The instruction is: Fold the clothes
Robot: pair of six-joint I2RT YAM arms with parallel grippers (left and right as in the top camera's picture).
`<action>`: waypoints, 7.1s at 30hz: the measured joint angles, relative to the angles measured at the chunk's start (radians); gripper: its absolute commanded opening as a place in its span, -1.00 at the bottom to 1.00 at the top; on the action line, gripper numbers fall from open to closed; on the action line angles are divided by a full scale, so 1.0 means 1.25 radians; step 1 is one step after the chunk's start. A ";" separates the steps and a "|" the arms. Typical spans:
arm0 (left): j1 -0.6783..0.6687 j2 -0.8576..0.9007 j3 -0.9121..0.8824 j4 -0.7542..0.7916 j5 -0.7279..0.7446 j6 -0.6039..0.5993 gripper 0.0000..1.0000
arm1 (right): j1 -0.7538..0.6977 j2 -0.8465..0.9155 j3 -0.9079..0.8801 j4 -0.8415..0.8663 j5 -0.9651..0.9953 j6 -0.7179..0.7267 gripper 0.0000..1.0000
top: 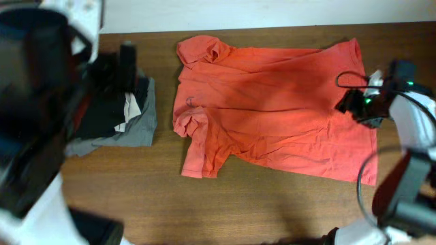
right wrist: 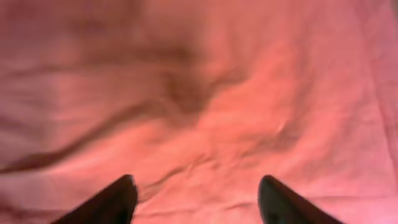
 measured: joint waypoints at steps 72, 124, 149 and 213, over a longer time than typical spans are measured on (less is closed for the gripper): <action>-0.122 0.137 -0.991 0.126 0.355 -0.136 -0.99 | 0.000 -0.183 0.011 -0.121 -0.028 0.031 0.43; -0.240 -0.107 -1.232 0.178 0.259 -0.412 0.45 | 0.000 -0.182 0.011 -0.123 0.000 0.034 0.40; -0.106 0.147 -1.232 0.833 0.149 -0.018 -0.05 | -0.098 0.148 0.010 -0.176 0.095 0.107 -0.73; -0.104 0.266 -1.128 0.811 0.146 0.044 0.47 | -0.135 0.128 -0.141 0.015 0.219 0.124 -0.83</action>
